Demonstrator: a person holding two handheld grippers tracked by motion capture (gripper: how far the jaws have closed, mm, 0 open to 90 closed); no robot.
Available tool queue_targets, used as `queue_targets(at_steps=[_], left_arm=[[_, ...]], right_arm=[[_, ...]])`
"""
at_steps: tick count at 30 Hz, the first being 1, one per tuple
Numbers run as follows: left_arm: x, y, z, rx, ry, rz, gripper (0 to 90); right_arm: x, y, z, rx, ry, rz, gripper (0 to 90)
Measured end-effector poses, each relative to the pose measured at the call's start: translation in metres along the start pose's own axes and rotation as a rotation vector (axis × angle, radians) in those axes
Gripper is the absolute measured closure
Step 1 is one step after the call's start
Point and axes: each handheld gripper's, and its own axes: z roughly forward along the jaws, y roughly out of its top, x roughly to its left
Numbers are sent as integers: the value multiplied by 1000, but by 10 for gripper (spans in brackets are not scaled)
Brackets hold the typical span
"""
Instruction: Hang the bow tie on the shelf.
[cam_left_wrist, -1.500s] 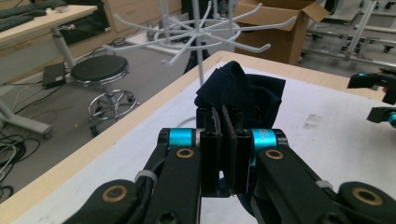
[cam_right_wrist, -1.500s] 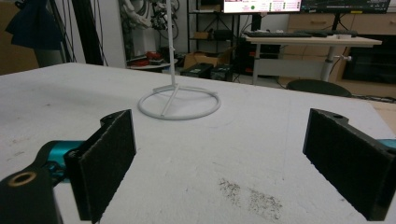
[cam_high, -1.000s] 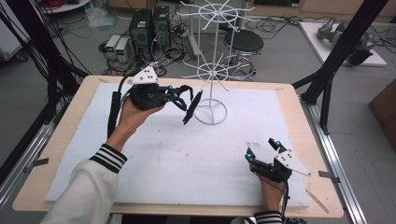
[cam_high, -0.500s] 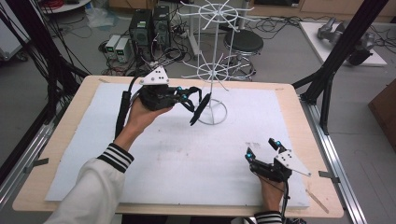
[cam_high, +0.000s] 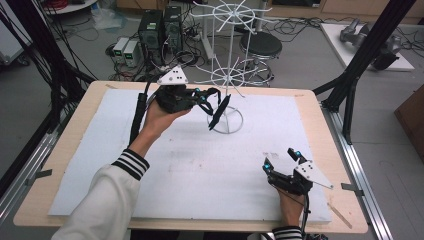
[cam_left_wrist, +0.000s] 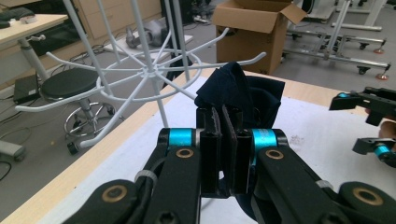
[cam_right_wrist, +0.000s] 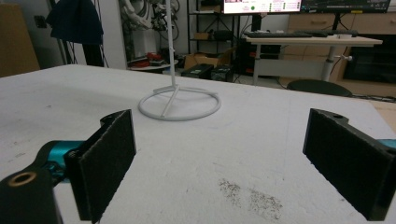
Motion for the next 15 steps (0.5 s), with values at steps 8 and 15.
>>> queue_targets(at_steps=[8, 15], left_arm=[[7, -4, 11, 17, 16, -20, 859], [11, -9, 19, 34, 21, -28, 858]], right_arm=[[0, 0, 0, -1, 1, 0, 85], [0, 0, 0, 0, 1, -3, 84]])
